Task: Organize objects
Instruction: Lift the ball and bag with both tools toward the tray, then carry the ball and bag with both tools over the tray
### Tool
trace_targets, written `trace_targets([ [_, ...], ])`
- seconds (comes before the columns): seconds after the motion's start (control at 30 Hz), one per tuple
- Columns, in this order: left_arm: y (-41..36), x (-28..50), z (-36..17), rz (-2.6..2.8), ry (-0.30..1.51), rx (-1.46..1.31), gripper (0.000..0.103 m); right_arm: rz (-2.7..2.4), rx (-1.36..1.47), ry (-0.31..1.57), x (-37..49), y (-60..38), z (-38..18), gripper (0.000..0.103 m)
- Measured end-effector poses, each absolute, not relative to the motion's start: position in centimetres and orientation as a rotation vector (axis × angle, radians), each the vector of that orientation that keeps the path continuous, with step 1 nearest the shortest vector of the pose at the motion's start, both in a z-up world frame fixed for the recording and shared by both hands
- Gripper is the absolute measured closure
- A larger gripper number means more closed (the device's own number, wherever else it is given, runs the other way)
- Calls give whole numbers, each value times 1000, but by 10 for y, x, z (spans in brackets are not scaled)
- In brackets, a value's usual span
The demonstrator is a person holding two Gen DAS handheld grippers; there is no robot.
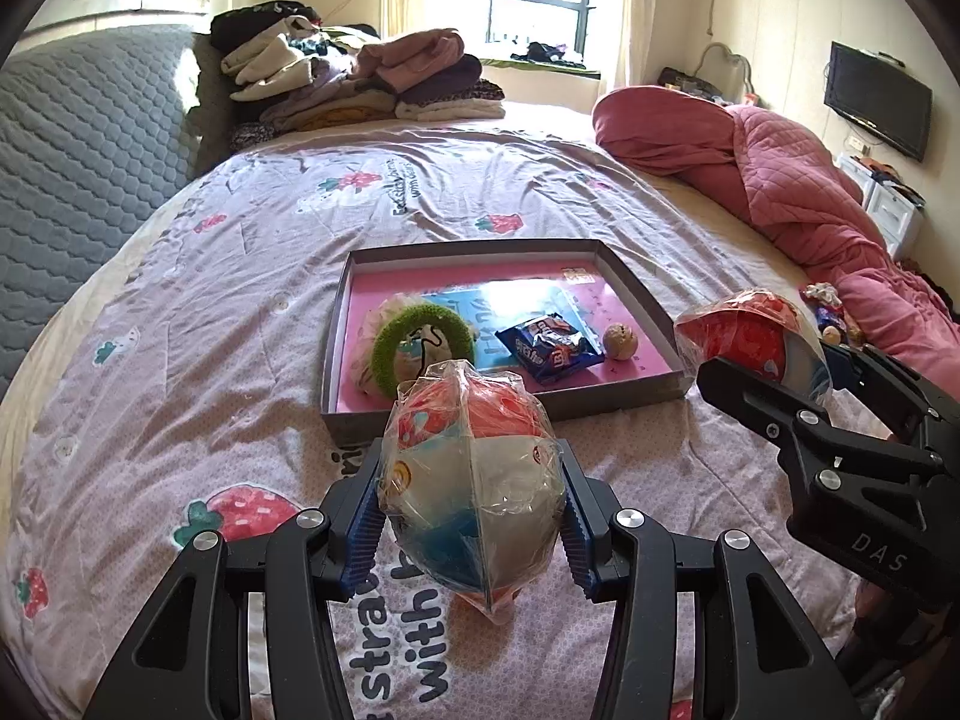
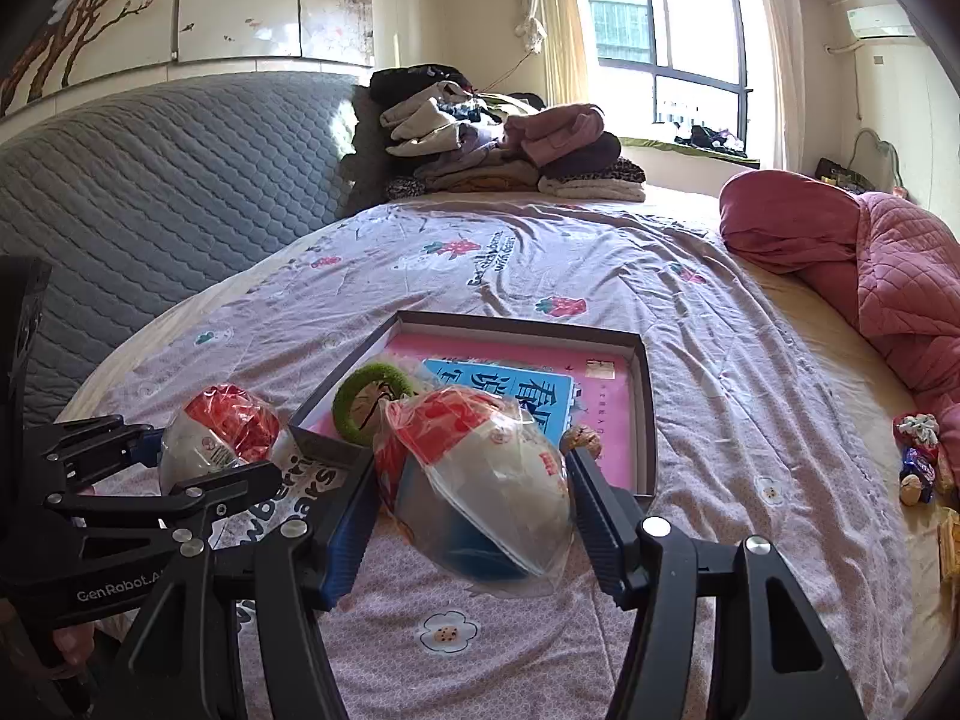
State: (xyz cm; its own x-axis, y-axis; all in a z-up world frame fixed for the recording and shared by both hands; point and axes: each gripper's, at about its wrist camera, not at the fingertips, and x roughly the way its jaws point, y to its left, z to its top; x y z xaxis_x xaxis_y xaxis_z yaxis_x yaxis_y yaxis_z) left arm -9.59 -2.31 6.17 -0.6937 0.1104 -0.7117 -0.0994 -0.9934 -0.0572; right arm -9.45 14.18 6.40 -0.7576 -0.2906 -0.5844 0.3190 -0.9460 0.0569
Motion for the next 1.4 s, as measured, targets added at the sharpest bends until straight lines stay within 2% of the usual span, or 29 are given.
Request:
trace_targets([
  [0.37,-16,-111,72,2795,-8,-1145,51,-2708,856,26,-102,160,74,42],
  [1.1,3,-188,97,2795,-52,-1101,51,-2795,869,83,-156,193,94,42],
  [1.4,8,-208,90,2790,-52,-1124,51,-2814,886,73,-175,200,87,42],
])
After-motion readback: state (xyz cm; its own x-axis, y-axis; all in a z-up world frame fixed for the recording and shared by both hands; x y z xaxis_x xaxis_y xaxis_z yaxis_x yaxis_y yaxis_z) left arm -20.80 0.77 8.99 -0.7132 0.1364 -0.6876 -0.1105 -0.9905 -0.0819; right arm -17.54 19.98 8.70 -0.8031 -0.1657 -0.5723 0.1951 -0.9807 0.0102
